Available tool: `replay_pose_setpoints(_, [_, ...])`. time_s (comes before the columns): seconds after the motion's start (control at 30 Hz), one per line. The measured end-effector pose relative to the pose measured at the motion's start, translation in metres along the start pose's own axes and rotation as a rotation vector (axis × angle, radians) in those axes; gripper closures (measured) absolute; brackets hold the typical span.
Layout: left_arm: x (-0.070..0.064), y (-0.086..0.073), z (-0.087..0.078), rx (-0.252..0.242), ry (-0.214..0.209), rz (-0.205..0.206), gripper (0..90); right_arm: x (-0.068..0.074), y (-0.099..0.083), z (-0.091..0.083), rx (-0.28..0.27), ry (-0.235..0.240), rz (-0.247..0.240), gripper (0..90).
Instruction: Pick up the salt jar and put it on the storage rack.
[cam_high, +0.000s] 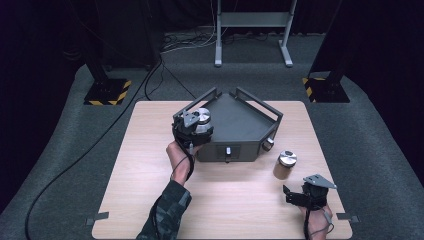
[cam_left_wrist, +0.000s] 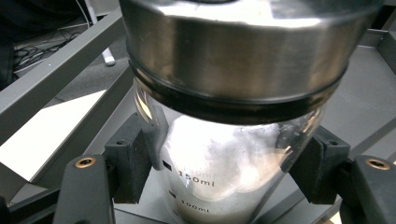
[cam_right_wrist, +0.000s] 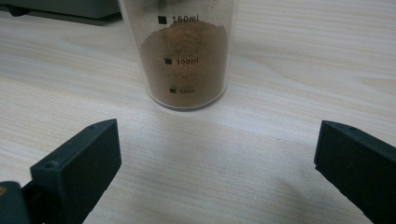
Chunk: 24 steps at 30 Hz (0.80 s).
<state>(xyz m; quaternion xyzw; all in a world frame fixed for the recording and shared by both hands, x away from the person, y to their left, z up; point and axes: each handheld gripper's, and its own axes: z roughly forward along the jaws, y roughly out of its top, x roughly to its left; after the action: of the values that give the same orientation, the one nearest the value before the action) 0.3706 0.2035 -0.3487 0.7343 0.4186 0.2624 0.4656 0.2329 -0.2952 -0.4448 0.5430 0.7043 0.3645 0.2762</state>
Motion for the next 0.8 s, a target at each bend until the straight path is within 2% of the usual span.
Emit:
replay_pose_setpoints(0.07, [0.001, 0.001, -0.001, 0.007, -0.005, -0.002, 30.4, 0.000, 0.000, 0.000, 0.001, 0.000, -0.002, 0.0])
replay_pose_setpoints(0.2, [-0.006, 0.005, -0.005, 0.024, 0.026, 0.001, 15.9, 0.000, 0.000, 0.000, 0.000, -0.001, -0.001, 0.0])
replay_pose_setpoints(0.23, [-0.009, 0.008, -0.007, 0.040, 0.038, 0.011, 13.3, 0.000, 0.000, 0.000, 0.000, -0.001, -0.001, 0.0])
replay_pose_setpoints(0.3, [-0.012, 0.008, -0.010, 0.043, 0.051, 0.018, 9.1, 0.000, 0.000, 0.000, 0.001, -0.002, -0.001, 0.0])
replay_pose_setpoints(0.43, [-0.016, 0.011, -0.018, 0.080, 0.056, 0.040, 0.1, 0.000, 0.000, 0.000, 0.000, -0.002, -0.001, 0.0])
replay_pose_setpoints(0.5, [-0.021, 0.010, -0.022, 0.103, 0.071, 0.056, 0.1, 0.001, 0.000, 0.000, 0.001, -0.002, -0.003, 0.0])
replay_pose_setpoints(0.57, [-0.021, 0.007, -0.026, 0.116, 0.064, 0.059, 0.1, 0.001, 0.000, 0.000, 0.002, -0.003, -0.003, 0.0])
replay_pose_setpoints(0.67, [-0.024, -0.009, -0.034, 0.110, 0.082, 0.057, 0.1, 0.001, 0.000, 0.000, 0.000, -0.004, -0.003, 0.0])
replay_pose_setpoints(0.8, [-0.024, -0.036, -0.039, 0.161, 0.088, 0.031, 0.1, 0.000, 0.000, 0.000, -0.002, -0.002, -0.001, 0.0])
